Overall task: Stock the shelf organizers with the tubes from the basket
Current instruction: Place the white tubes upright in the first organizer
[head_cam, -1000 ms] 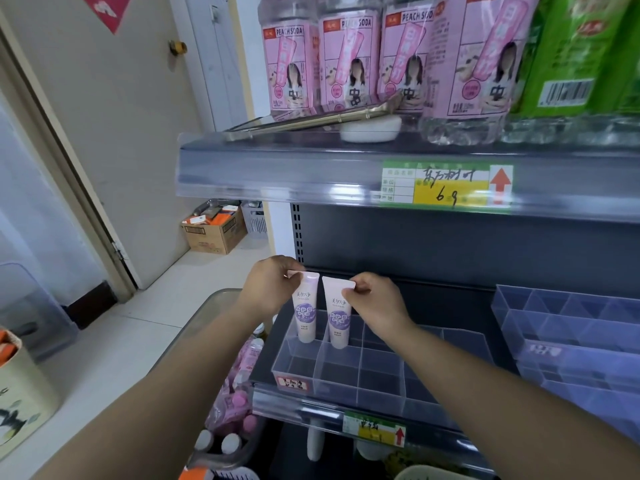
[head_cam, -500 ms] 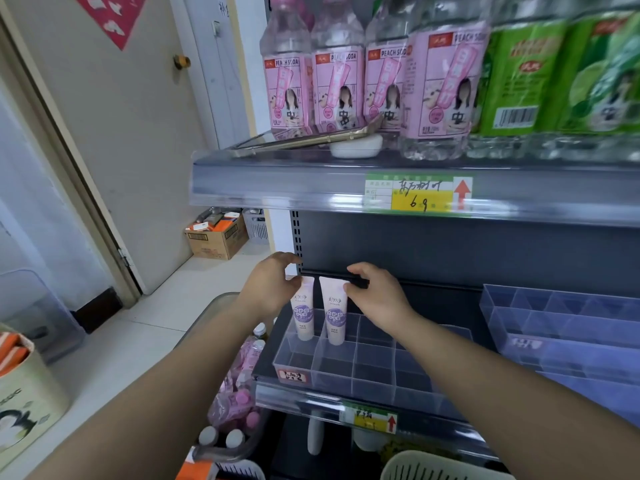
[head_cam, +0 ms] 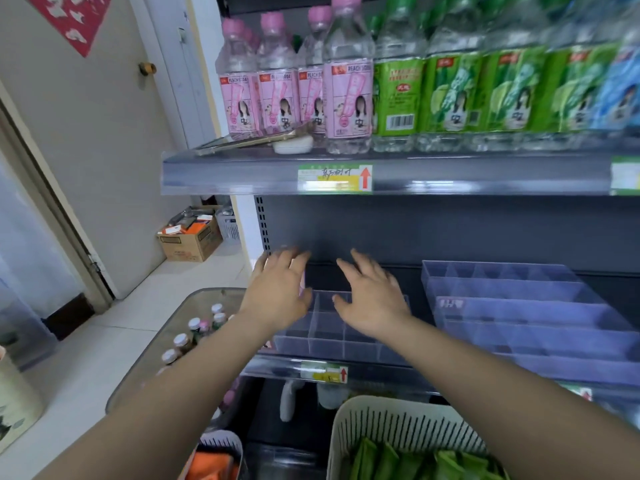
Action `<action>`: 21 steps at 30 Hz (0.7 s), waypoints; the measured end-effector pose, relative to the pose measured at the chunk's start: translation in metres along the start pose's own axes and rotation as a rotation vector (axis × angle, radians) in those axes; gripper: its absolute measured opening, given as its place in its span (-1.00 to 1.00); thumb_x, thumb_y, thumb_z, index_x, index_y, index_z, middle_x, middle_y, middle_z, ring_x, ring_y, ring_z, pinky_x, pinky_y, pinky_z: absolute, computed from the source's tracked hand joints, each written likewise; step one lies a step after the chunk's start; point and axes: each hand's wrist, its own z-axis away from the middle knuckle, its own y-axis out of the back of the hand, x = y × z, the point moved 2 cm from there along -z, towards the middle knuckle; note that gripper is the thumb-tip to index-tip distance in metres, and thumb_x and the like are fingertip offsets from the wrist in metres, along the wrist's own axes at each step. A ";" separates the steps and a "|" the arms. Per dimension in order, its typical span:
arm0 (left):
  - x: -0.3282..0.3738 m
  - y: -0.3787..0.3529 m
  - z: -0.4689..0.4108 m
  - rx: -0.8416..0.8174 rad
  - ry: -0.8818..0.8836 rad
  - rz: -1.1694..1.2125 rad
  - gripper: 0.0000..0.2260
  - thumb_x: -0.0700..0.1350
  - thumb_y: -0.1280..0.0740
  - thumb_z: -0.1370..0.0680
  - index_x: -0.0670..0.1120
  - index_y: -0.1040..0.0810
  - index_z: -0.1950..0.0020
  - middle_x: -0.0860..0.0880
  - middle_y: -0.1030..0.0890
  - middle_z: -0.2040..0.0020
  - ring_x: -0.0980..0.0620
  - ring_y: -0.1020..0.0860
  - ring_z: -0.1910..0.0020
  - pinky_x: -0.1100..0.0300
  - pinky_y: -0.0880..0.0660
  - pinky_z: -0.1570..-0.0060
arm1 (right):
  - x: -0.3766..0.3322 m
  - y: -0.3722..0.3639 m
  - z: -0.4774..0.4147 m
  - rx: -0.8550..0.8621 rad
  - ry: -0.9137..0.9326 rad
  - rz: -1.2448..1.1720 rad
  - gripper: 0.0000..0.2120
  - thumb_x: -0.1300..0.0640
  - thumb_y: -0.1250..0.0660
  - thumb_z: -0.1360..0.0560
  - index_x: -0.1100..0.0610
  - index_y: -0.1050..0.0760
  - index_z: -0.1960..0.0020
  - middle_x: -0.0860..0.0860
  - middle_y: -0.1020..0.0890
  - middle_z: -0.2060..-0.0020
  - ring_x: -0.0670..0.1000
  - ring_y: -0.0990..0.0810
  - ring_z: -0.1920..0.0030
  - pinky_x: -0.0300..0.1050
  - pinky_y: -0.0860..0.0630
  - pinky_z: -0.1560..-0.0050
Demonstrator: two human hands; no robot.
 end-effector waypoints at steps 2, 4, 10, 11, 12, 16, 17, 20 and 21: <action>0.018 0.003 0.009 -0.001 -0.013 -0.023 -0.40 0.09 -0.23 -0.50 -0.01 -0.14 -0.50 -0.01 -0.21 -0.48 -0.03 -0.10 -0.49 -0.02 0.03 -0.45 | 0.009 0.004 0.017 0.007 -0.002 0.040 -0.35 -0.15 -0.15 -0.50 -0.07 0.02 -0.51 -0.05 0.10 -0.53 0.02 0.14 -0.52 0.08 0.08 -0.47; 0.036 0.005 0.018 -0.014 0.001 -0.017 -0.38 0.11 -0.21 -0.51 -0.01 -0.09 -0.51 -0.02 -0.15 -0.50 -0.03 -0.03 -0.51 -0.06 0.07 -0.46 | 0.019 0.007 0.034 0.006 -0.012 0.085 -0.34 -0.17 -0.13 -0.51 -0.07 0.06 -0.52 -0.06 0.14 -0.53 0.02 0.19 -0.52 0.10 0.12 -0.47; 0.086 -0.009 0.050 -0.073 -0.014 0.052 -0.31 0.15 -0.22 -0.51 -0.01 0.01 -0.54 -0.05 -0.03 -0.54 -0.06 0.07 -0.53 -0.14 0.09 -0.48 | 0.053 0.011 0.086 -0.024 -0.045 0.174 -0.28 -0.22 -0.12 -0.50 -0.09 0.15 -0.52 -0.04 0.22 -0.52 0.04 0.25 -0.51 0.10 0.20 -0.47; 0.094 -0.012 0.055 -0.078 -0.025 0.057 -0.30 0.16 -0.22 -0.51 -0.01 0.01 -0.54 -0.05 -0.03 -0.55 -0.07 0.07 -0.53 -0.14 0.08 -0.48 | 0.058 0.011 0.095 -0.034 -0.039 0.179 -0.29 -0.22 -0.12 -0.50 -0.09 0.16 -0.52 -0.04 0.21 -0.52 0.04 0.25 -0.51 0.09 0.21 -0.46; 0.102 -0.015 0.061 -0.086 -0.036 0.058 -0.30 0.16 -0.23 -0.50 -0.02 0.01 -0.54 -0.06 -0.03 -0.54 -0.07 0.06 -0.53 -0.13 0.07 -0.48 | 0.063 0.010 0.104 -0.039 -0.031 0.189 -0.28 -0.23 -0.12 -0.50 -0.09 0.16 -0.52 -0.04 0.20 -0.53 0.04 0.24 -0.51 0.07 0.22 -0.46; 0.129 -0.027 0.084 -0.123 -0.096 0.073 -0.30 0.14 -0.24 -0.49 -0.04 -0.02 -0.53 -0.11 -0.08 -0.53 -0.09 0.02 -0.53 -0.12 0.05 -0.48 | 0.081 0.009 0.139 -0.054 -0.027 0.197 -0.26 -0.21 -0.18 -0.49 -0.06 0.11 -0.52 -0.01 0.12 -0.53 0.06 0.16 -0.52 0.08 0.14 -0.48; 0.135 -0.031 0.090 -0.136 -0.105 0.082 -0.30 0.14 -0.24 -0.50 -0.05 -0.03 -0.53 -0.11 -0.08 -0.53 -0.09 0.03 -0.53 -0.11 0.05 -0.48 | 0.084 0.007 0.148 -0.065 -0.034 0.183 -0.26 -0.21 -0.19 -0.49 -0.05 0.10 -0.52 -0.01 0.10 -0.53 0.07 0.14 -0.52 0.10 0.11 -0.49; 0.149 -0.045 0.110 -0.169 -0.118 0.113 -0.32 0.15 -0.22 -0.51 -0.06 -0.02 -0.53 -0.12 -0.07 -0.53 -0.10 0.02 -0.53 -0.09 0.04 -0.48 | 0.095 -0.001 0.172 -0.102 -0.044 0.153 -0.24 -0.20 -0.20 -0.49 -0.04 0.10 -0.53 0.01 0.09 -0.53 0.08 0.10 -0.52 0.10 0.07 -0.49; 0.153 -0.050 0.116 -0.189 -0.126 0.115 -0.31 0.15 -0.22 -0.51 -0.06 -0.01 -0.53 -0.12 -0.07 -0.53 -0.10 0.02 -0.52 -0.09 0.03 -0.48 | 0.099 -0.004 0.180 -0.126 -0.045 0.147 -0.23 -0.20 -0.21 -0.49 -0.03 0.11 -0.53 0.01 0.09 -0.53 0.08 0.09 -0.52 0.08 0.07 -0.49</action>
